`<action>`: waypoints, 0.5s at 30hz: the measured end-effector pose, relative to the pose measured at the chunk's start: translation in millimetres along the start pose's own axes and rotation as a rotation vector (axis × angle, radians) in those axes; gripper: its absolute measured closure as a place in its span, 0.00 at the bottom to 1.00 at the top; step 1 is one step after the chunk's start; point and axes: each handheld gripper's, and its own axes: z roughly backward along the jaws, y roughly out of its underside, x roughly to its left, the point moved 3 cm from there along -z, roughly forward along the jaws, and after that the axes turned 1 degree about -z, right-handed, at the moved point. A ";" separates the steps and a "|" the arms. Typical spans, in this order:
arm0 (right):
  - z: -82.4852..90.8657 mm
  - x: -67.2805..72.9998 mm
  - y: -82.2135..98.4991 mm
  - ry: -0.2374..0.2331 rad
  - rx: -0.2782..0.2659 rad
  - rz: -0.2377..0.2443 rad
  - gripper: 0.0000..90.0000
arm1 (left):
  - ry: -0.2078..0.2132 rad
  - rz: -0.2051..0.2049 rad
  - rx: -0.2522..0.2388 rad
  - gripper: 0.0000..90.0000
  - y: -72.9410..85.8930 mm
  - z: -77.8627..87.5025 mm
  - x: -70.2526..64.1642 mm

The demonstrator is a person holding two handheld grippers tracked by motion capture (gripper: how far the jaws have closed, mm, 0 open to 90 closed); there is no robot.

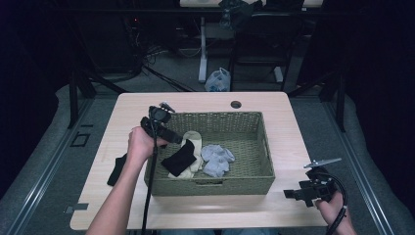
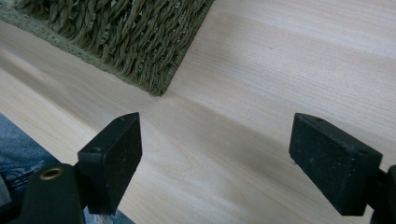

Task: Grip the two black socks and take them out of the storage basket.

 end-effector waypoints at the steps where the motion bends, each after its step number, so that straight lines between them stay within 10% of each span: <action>1: 0.0 -0.2 0.1 -0.001 -0.001 -0.001 0.19 | 0.003 -0.003 0.012 0.05 -0.8 -5.4 -1.9; 15: -0.4 -0.9 0.2 0.002 -0.002 -0.012 0.19 | 0.049 -0.013 0.117 0.17 -5.0 -60.3 -14.6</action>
